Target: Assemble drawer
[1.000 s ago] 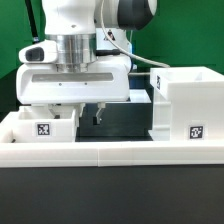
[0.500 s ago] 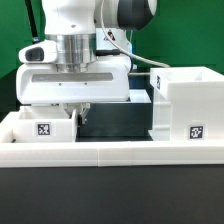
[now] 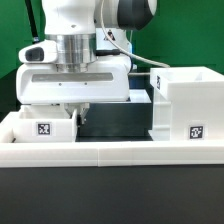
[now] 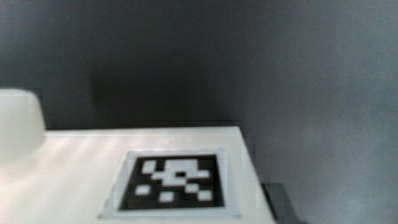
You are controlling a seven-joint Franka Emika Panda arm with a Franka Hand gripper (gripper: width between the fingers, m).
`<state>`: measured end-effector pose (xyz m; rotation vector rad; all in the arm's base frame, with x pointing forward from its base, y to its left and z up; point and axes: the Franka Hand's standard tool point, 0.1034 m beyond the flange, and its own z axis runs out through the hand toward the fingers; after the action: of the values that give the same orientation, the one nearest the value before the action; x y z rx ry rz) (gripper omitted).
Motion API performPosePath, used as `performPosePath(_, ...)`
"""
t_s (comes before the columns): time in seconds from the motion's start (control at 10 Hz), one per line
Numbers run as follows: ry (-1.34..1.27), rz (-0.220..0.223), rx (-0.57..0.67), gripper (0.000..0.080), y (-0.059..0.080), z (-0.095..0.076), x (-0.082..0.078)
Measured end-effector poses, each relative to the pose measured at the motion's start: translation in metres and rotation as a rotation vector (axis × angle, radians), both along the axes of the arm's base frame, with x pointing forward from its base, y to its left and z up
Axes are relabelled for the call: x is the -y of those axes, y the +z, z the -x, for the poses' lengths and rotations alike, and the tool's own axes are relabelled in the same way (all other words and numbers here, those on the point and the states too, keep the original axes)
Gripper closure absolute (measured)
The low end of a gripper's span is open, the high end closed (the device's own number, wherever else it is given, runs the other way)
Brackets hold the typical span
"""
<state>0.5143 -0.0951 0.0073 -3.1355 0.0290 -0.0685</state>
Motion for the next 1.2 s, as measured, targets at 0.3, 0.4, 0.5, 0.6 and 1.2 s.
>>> performPosePath(0.3,0.036,-0.001,-0.003,0.0758,0.008,-0.003,-0.008)
performPosePath(0.4,0.052,-0.009,-0.007,0.0758,0.015,-0.004,-0.012)
performPosePath(0.5,0.06,-0.011,-0.003,0.0758,0.019,-0.005,-0.014)
performPosePath(0.6,0.081,-0.011,0.0,0.0757,0.021,-0.005,-0.017)
performPosePath(1.2,0.421,0.007,0.003,0.0757,0.021,-0.006,-0.015)
